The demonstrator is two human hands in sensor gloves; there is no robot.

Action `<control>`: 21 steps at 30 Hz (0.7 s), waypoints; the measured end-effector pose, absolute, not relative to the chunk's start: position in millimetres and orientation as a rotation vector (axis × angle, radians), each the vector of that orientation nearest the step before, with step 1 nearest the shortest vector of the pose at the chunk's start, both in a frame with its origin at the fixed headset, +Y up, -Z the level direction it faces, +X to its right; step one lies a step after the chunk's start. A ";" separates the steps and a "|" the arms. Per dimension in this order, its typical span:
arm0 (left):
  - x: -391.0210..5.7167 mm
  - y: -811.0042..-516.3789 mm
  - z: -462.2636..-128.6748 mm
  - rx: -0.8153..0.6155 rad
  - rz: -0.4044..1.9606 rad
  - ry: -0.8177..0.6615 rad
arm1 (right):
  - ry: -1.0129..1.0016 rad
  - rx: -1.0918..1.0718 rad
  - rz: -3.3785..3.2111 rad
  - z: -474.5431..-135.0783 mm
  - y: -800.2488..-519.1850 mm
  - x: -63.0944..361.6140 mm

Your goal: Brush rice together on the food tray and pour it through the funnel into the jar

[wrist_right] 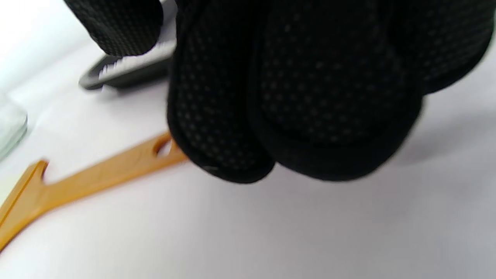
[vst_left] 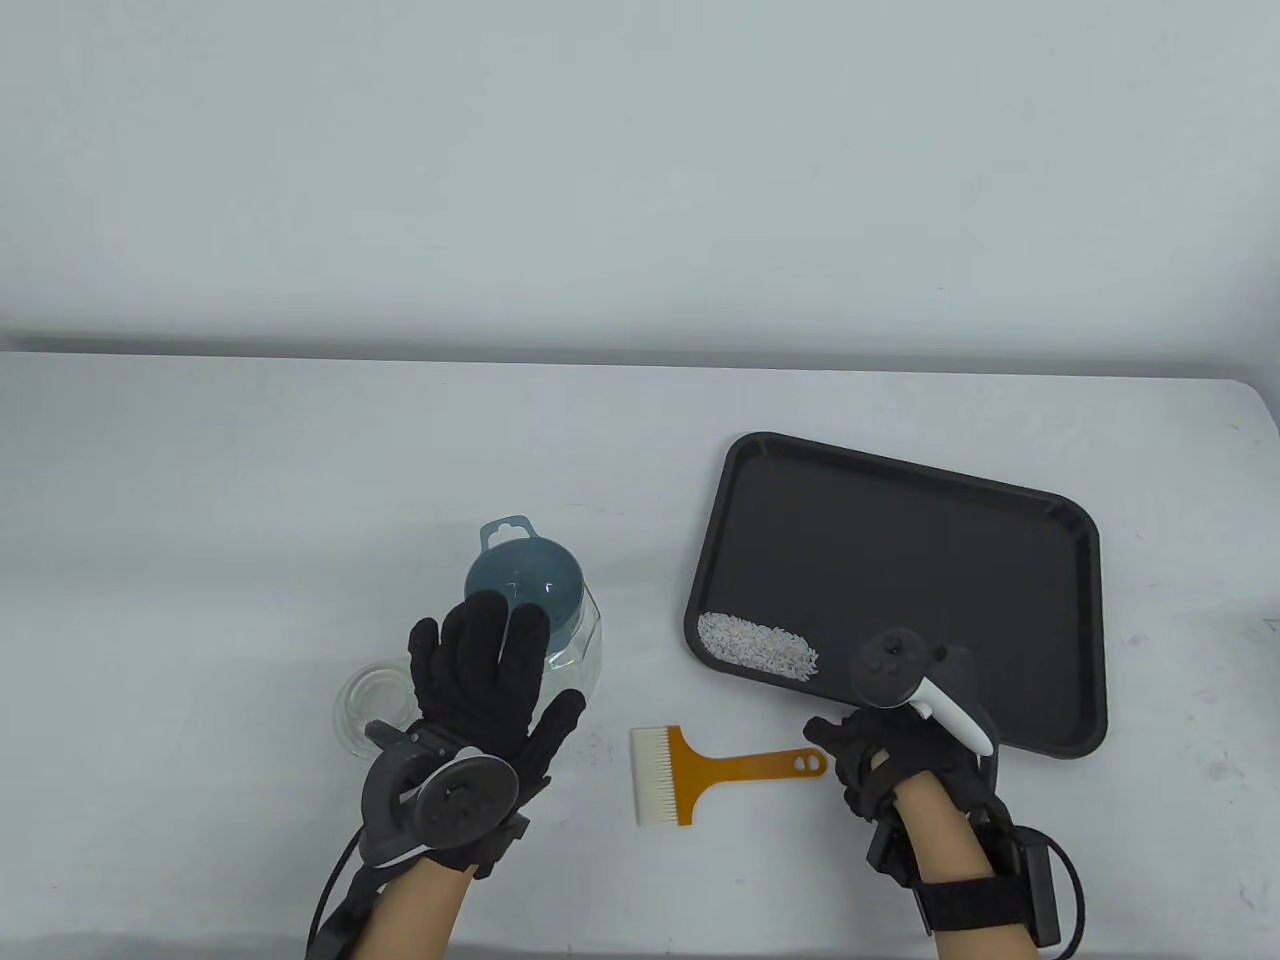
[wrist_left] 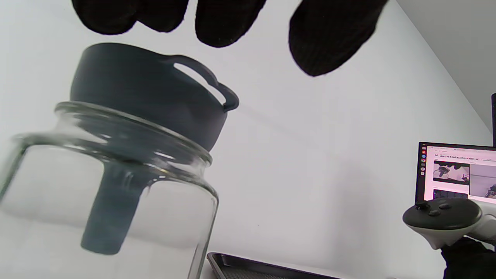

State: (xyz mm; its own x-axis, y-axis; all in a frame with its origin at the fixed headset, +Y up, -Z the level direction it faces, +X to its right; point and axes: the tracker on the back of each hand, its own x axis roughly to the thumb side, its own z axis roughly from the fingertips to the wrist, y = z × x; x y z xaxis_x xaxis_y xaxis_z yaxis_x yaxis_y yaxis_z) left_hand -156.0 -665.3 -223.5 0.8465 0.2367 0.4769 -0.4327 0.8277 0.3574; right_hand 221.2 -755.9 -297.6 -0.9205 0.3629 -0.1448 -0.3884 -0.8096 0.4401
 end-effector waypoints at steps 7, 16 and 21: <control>-156.6 -662.8 -220.6 0.506 0.384 -0.442 | 0.447 -0.356 2.743 -292.5 -736.6 264.9; -142.9 -655.4 -207.7 0.597 0.417 -0.531 | 0.523 -0.695 2.714 -295.6 -758.1 309.7; -125.6 -652.7 -198.2 0.678 0.385 -0.624 | 0.605 -0.746 2.761 -302.2 -767.9 309.2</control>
